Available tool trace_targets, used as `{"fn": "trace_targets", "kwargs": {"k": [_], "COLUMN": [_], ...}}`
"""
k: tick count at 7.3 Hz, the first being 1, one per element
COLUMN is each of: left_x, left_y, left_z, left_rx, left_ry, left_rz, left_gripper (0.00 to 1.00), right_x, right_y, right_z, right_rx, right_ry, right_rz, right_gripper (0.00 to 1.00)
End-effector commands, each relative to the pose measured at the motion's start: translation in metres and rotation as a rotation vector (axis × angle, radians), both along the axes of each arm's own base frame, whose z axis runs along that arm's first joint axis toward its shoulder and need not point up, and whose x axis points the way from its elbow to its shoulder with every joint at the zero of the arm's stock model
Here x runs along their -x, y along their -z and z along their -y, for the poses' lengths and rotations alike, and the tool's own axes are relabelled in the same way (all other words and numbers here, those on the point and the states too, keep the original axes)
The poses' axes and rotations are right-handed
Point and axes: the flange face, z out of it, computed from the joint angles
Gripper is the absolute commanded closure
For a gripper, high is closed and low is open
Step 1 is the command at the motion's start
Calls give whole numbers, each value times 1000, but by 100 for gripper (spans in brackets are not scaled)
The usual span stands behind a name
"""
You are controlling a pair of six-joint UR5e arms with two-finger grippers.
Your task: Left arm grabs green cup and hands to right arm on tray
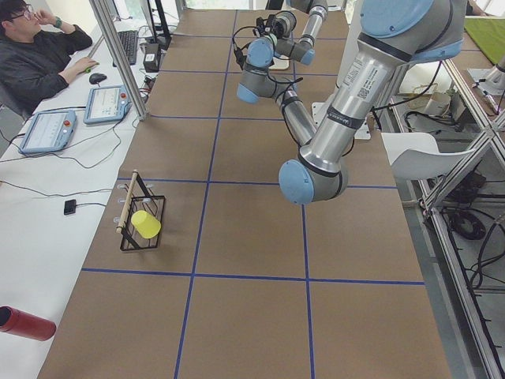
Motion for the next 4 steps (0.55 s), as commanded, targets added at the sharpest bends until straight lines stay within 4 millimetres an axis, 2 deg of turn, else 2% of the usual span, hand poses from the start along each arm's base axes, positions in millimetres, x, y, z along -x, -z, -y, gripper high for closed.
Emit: {"fn": "trace_targets", "kwargs": {"k": [1,3,4], "left_x": [0,0,0], "left_y": [-1,-1,-1], "left_z": [0,0,0], "left_rx": [0,-1,-1], "left_ry": [0,1,2], "left_rz": [1,1,0], "left_gripper": [100,99,73], "right_x": [0,0,-1], "right_y": [0,1,1], "right_z": [0,0,0], "right_rx": [0,-1,-1], "right_ry": [0,0,0], "right_rz": [-1,2,3], "right_gripper": [64,66,66]}}
